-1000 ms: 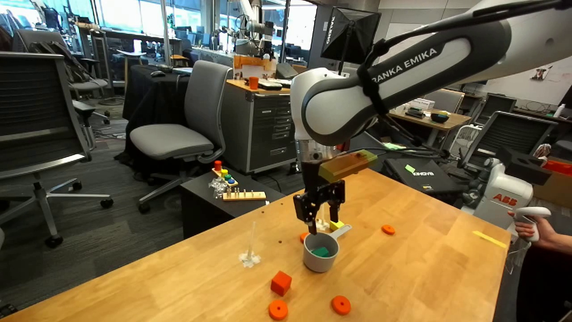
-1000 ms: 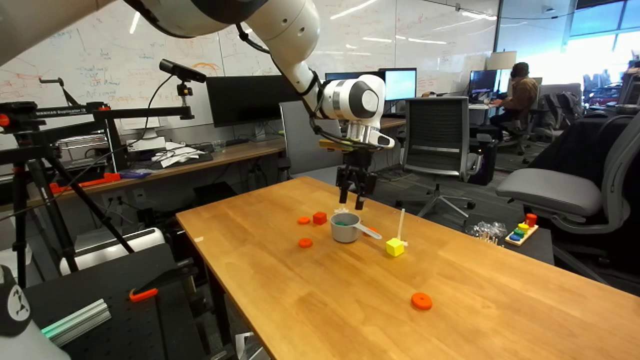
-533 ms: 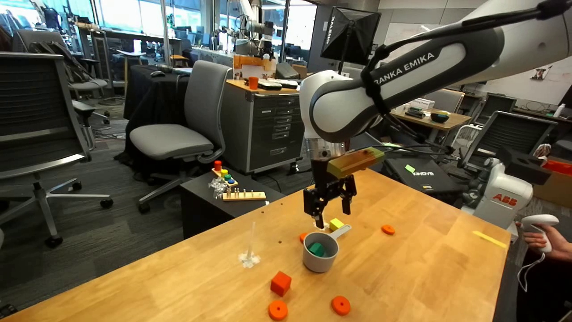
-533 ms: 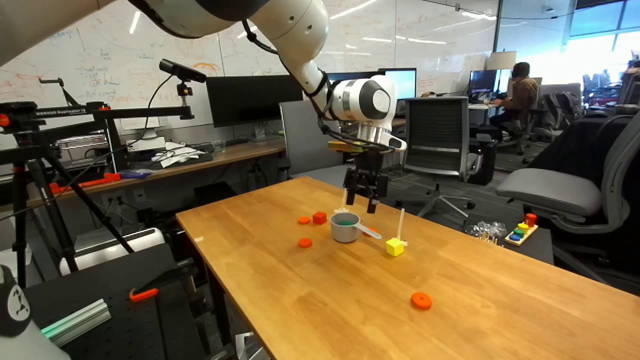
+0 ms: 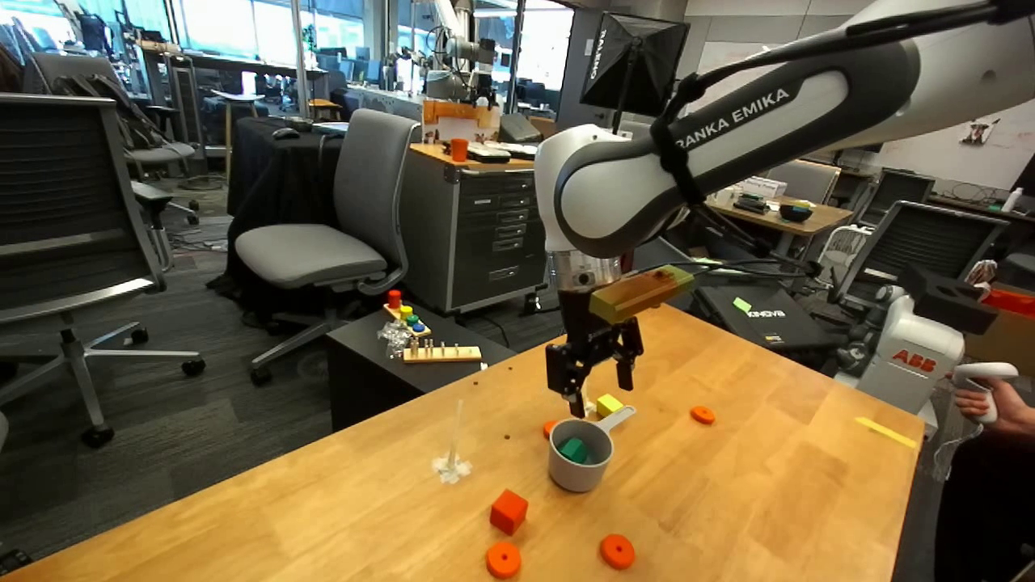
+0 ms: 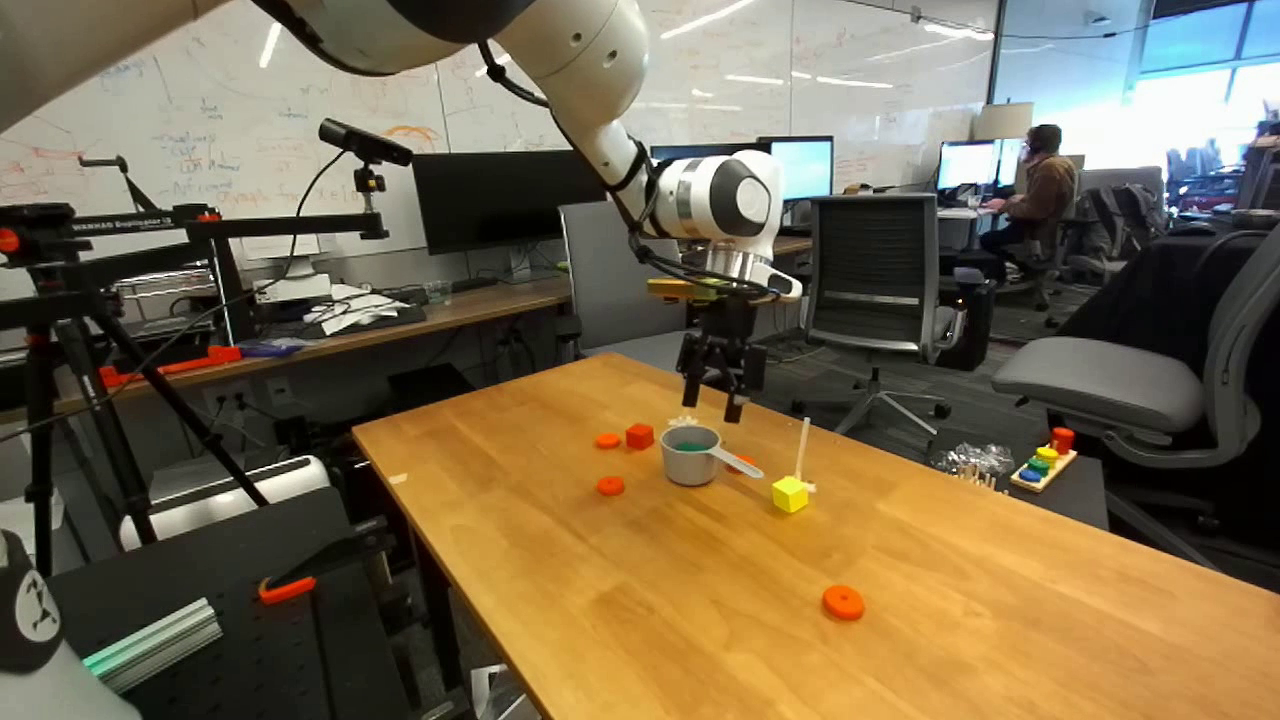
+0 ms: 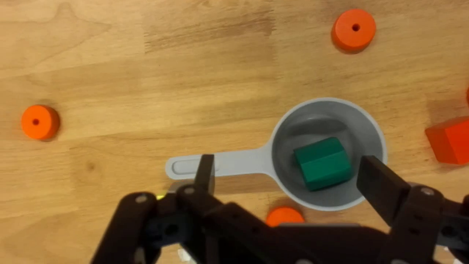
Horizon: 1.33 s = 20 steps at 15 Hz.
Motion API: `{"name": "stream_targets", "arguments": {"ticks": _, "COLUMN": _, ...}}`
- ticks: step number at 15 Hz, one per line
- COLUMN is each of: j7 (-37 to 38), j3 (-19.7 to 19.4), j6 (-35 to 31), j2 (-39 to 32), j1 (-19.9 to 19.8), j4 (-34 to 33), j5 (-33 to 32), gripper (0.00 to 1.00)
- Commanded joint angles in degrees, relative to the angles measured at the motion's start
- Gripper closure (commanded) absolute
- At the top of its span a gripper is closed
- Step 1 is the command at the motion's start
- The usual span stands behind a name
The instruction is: Put the green, yellow and orange blocks inside the grey measuring cup
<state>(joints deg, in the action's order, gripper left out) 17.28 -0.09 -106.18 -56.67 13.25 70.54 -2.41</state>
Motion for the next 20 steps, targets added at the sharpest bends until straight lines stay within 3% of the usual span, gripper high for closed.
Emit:
{"name": "stream_targets", "arguments": {"ticks": 1, "j7": -0.1, "j3": -2.2, "j6": 1.6, "j2": 1.8, "j1": -1.5, "j4": 0.0, "j5": -1.7, "gripper": 0.0}}
{"name": "stream_targets", "arguments": {"ticks": 6, "j7": 0.1, "j3": -4.2, "j6": 1.7, "j2": 0.4, "j1": -3.0, "j4": -1.3, "j5": -3.5, "gripper": 0.0}}
{"name": "stream_targets", "arguments": {"ticks": 11, "j7": -0.8, "j3": -3.7, "j6": 2.5, "j2": -3.9, "j1": -3.7, "j4": -5.0, "j5": -3.7, "gripper": 0.0}}
{"name": "stream_targets", "arguments": {"ticks": 20, "j7": -2.7, "j3": -4.3, "j6": 6.3, "j2": -13.8, "j1": -4.1, "j4": -18.2, "j5": -4.5, "gripper": 0.0}}
